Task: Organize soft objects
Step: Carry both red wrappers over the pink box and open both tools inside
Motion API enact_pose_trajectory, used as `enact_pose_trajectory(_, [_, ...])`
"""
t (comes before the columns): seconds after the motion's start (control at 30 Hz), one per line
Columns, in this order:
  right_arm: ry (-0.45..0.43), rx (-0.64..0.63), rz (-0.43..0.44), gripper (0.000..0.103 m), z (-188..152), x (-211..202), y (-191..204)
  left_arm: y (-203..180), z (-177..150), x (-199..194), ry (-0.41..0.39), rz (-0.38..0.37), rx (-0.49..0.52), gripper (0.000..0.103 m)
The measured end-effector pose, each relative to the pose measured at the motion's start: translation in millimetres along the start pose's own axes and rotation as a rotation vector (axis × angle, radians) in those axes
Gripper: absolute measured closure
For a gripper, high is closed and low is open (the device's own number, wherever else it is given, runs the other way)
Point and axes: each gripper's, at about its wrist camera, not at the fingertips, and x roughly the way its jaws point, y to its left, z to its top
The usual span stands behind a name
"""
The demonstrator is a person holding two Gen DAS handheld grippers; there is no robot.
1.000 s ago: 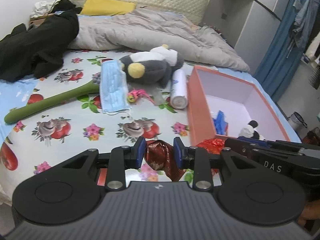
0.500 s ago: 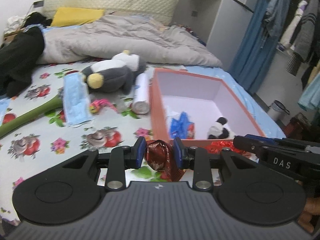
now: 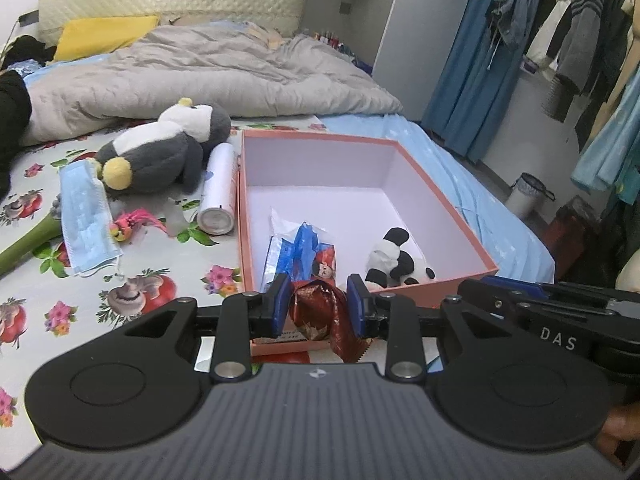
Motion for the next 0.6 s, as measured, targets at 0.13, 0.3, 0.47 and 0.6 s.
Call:
enact_pose_trajectory(0.13, [0.008,0.012,0.0,0.078,9,14,-11,-3,13,22,0.02,0.004,0.006,0.067])
enact_pose_trajectory(0.3, [0.022,0.02,-0.002,0.078,22,38,-25,-5,33,52,0.039,0.013,0.014,0.067])
enact_pose_trajectory(0.47, [0.019,0.031,0.001,0.077,36,61,-37,-3,50,87,0.068,0.019,0.017,0.067])
enact_pose_trajectory(0.6, [0.033,0.042,0.0,0.085,46,82,-44,-3,63,113,0.087,0.013,0.02,0.067])
